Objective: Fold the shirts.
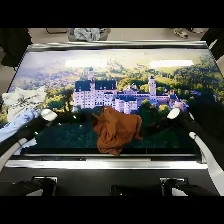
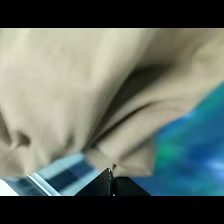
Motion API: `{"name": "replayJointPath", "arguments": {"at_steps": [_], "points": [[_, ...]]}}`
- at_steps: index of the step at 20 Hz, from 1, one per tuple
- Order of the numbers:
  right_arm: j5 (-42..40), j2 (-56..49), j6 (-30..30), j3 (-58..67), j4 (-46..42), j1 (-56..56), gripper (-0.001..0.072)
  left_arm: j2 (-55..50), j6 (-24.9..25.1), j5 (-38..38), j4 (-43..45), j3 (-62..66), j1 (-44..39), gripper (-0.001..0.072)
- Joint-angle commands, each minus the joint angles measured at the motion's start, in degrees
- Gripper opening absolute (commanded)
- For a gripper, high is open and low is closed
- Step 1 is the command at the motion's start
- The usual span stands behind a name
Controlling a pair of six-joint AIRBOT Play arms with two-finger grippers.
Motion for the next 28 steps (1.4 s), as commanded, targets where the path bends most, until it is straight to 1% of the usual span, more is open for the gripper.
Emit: {"name": "replayJointPath", "arguments": {"at_steps": [1, 2, 3, 5, 7, 8, 11, 13, 14, 15, 18, 20, 22, 23, 25, 26, 27, 28], "points": [[2.4, 9.0, 5.3, 12.9, -23.6, 0.2, 0.0037, 6.6, 2.3, -1.8, 5.6, 10.8, 6.0, 0.0027], [1.7, 12.9, 7.9, 19.3, -32.3, 0.2, 0.0038, 9.5, 2.3, -1.8, 6.5, 16.2, 9.0, 0.0027], [0.7, 16.6, 9.1, 26.2, -40.1, 0.2, 0.0037, 12.0, 2.3, -1.8, 6.6, 21.7, 12.0, 0.0027], [-0.6, 22.8, 10.0, 39.0, -51.6, 0.2, 0.0038, 16.7, 2.2, -1.8, 6.6, 33.6, 19.1, 0.0027], [-0.5, 28.2, 13.8, 48.7, -58.9, 0.2, 0.0038, 20.7, 1.3, -1.8, 6.6, 43.9, 26.3, 0.0027], [-0.6, 30.5, 14.8, 51.5, -60.0, 0.2, 0.0038, 22.5, 0.1, -1.8, 6.6, 47.5, 29.9, 0.0027], [0.6, 35.7, 15.6, 53.7, -60.1, 0.2, 0.0038, 27.3, -3.4, -2.1, 6.8, 50.3, 37.4, 0.0027], [4.5, 36.5, 15.6, 53.7, -61.9, 0.2, 0.0038, 29.0, -7.3, -3.6, 8.9, 50.3, 41.1, 0.0027], [6.4, 36.5, 15.5, 53.7, -62.8, 0.2, 0.0038, 29.4, -8.6, -4.3, 9.4, 50.3, 42.7, 0.0028], [7.9, 36.5, 15.4, 53.7, -63.3, 0.2, 0.0038, 29.8, -8.9, -4.3, 9.4, 50.3, 43.7, 0.0028], [9.2, 36.5, 13.6, 53.7, -63.3, 0.2, 0.0039, 30.0, -8.9, -5.0, 9.4, 50.3, 44.3, 0.0028], [9.6, 36.2, 13.6, 53.7, -63.0, 0.2, 0.0038, 29.1, -8.7, -9.6, 9.8, 50.2, 44.3, 0.0028], [14.3, 34.5, 13.6, 53.7, -62.7, 0.2, 0.0039, 27.9, -8.7, -15.8, 10.3, 48.4, 44.2, 0.0028], [18.5, 32.8, 13.4, 53.5, -62.0, 0.2, 0.0041, 27.4, -8.7, -18.4, 10.3, 46.0, 44.2, 0.0028], [25.0, 28.8, 12.0, 50.8, -57.8, 0.2, 0.0041, 26.6, -7.8, -21.9, 10.3, 39.1, 44.2, 0.0028], [26.1, 26.6, 11.9, 48.1, -54.8, 0.2, 0.0041, 26.1, -6.7, -23.0, 10.3, 34.0, 43.9, 0.0028], [25.2, 24.3, 11.9, 43.8, -51.4, 0.2, 0.0041, 25.4, -5.5, -22.8, 10.3, 28.3, 43.1, 0.0029], [22.1, 22.0, 12.0, 39.2, -48.8, 0.2, 0.0041, 24.4, -4.7, -21.8, 10.3, 22.8, 42.1, 0.0029]]}}
